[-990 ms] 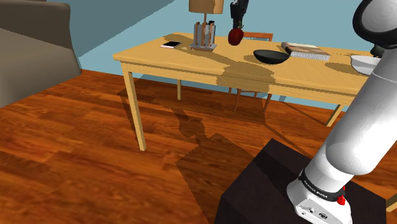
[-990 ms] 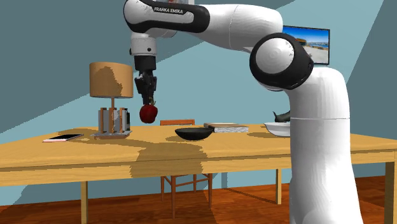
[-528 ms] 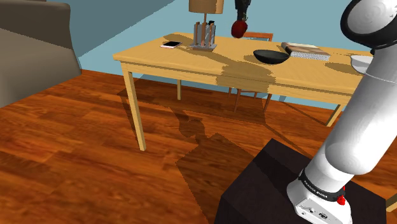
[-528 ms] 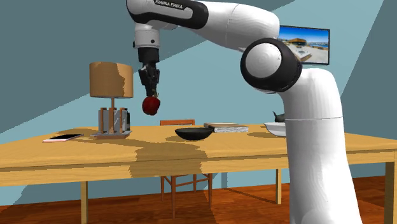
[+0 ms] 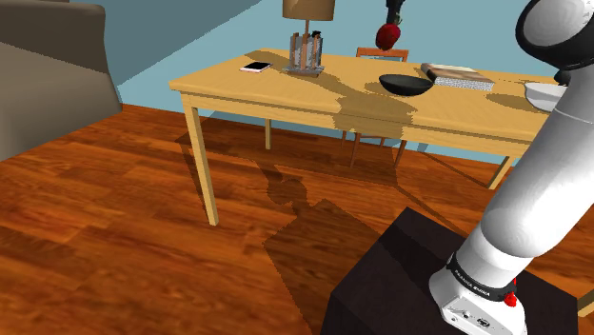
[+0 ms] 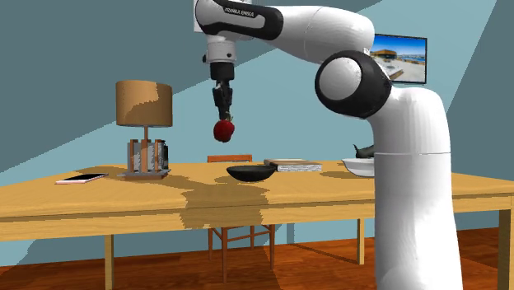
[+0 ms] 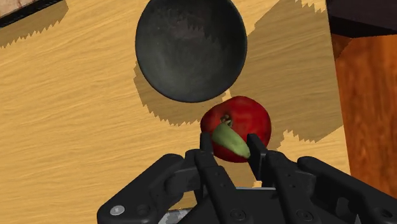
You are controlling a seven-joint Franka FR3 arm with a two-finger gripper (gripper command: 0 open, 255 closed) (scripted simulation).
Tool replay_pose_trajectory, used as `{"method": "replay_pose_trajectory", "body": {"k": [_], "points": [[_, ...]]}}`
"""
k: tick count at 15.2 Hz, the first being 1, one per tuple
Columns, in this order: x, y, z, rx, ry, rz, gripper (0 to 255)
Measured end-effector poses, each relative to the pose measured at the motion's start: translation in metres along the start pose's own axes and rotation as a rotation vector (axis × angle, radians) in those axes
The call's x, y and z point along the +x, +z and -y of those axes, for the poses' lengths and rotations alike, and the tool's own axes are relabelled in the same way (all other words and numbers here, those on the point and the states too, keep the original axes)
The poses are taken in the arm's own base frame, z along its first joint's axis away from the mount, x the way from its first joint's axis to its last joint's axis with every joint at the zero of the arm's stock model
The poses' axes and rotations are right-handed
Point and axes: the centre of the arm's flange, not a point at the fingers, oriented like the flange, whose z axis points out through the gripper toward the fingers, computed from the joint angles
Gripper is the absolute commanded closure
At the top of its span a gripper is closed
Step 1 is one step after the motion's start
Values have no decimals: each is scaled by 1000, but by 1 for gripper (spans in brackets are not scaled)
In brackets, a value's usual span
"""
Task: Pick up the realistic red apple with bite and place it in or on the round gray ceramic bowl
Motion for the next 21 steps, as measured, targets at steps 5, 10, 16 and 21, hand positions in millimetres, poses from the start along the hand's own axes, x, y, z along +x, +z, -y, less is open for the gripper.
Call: {"method": "replay_pose_trajectory", "body": {"k": [5,10,16,21], "points": [[-42,-3,-48,0,1,0,255],[-60,9,-73,0,-1,1,255],[-56,49,-78,77,-160,51,0],[-50,115,-82,205,-427,133,0]]}}
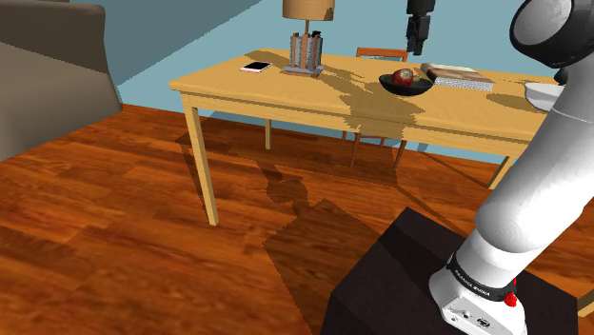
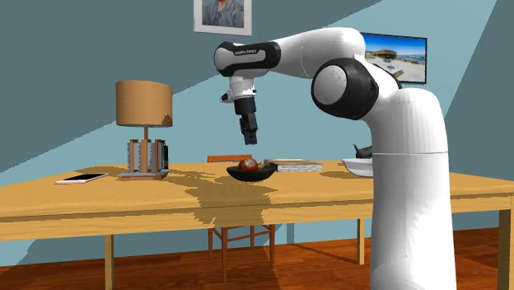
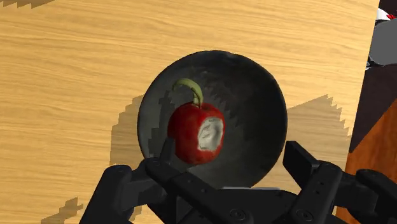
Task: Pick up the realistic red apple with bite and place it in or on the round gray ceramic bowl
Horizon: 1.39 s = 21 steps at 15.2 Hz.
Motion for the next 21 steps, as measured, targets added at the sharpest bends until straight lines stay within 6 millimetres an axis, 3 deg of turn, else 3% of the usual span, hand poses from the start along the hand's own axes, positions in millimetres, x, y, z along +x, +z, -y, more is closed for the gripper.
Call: {"method": "replay_pose_trajectory", "body": {"k": [2,5,8,12,17,18,21], "points": [[4,28,-5,51,-107,32,0],[7,48,-5,74,-158,45,0],[4,52,-2,31,-162,31,0],[8,57,-12,-58,-164,3,0],[5,59,-13,-52,-164,5,0],[8,59,-15,-54,-164,5,255],[3,50,-24,-130,-166,-18,255]]}}
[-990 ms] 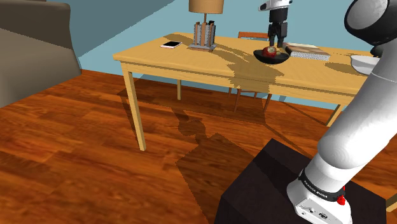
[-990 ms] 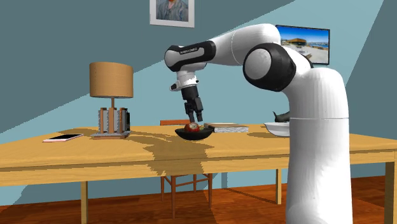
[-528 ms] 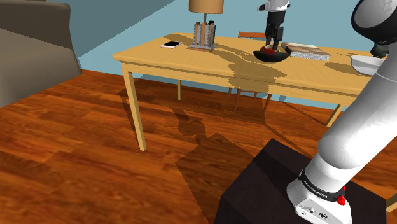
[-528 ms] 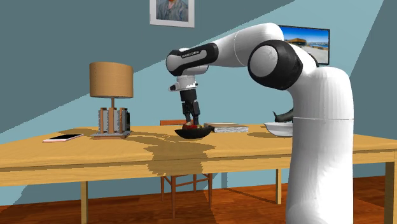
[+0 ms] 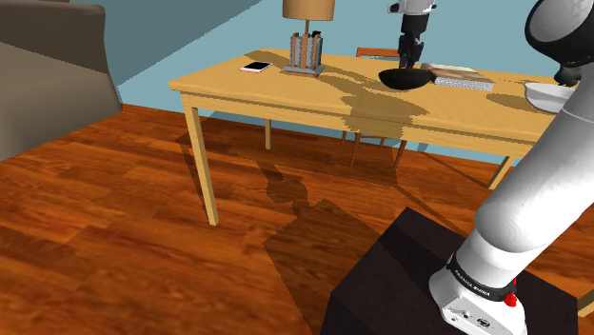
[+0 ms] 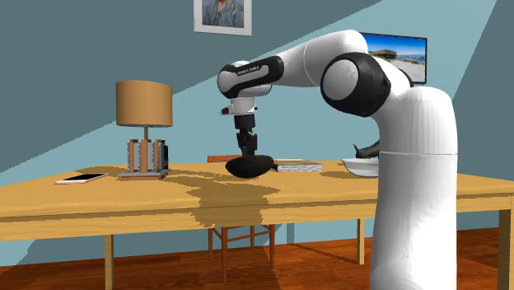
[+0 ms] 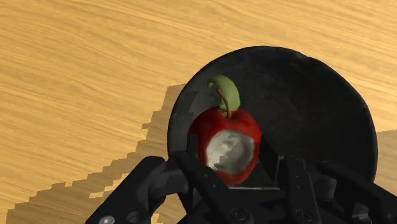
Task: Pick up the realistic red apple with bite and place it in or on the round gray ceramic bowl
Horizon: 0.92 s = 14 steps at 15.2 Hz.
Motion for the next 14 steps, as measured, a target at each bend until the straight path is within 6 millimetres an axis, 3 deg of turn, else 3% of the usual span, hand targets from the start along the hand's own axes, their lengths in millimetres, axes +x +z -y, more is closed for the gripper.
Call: {"method": "replay_pose_trajectory", "body": {"k": [5,9,13,14], "points": [[-8,-10,1,52,-1,10,255],[-3,-13,11,35,3,4,255],[-3,-12,23,163,2,36,255],[-3,-13,23,162,3,36,0]]}}
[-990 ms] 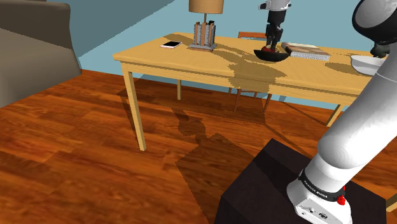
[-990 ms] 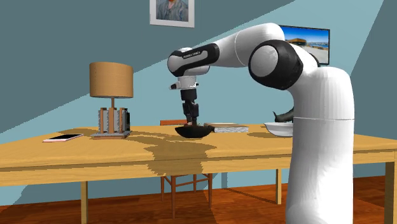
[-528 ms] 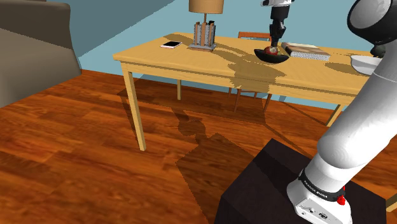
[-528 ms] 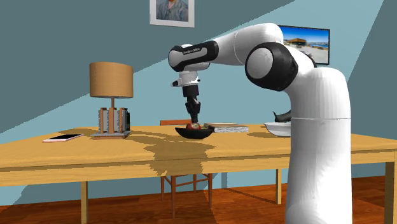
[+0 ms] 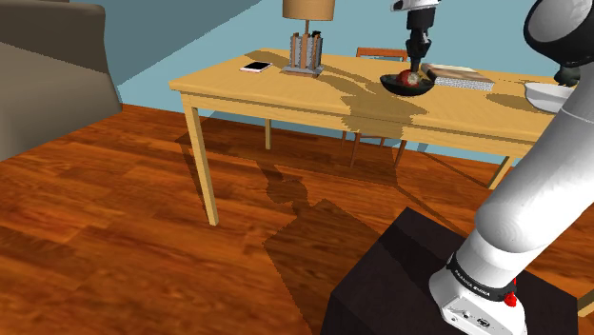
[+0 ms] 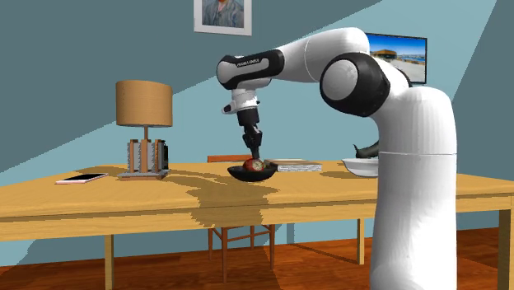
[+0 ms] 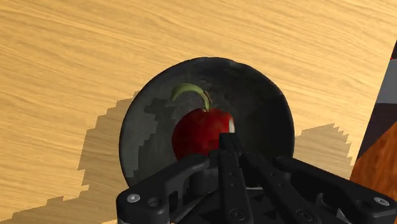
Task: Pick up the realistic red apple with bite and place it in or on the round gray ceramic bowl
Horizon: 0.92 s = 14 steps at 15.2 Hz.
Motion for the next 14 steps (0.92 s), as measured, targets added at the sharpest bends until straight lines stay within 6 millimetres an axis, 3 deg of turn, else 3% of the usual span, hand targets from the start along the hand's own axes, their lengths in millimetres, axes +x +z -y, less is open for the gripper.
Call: {"method": "replay_pose_trajectory", "body": {"k": [6,14], "points": [[3,14,21,-267,32,196,0],[-3,46,14,-292,31,213,0]]}}
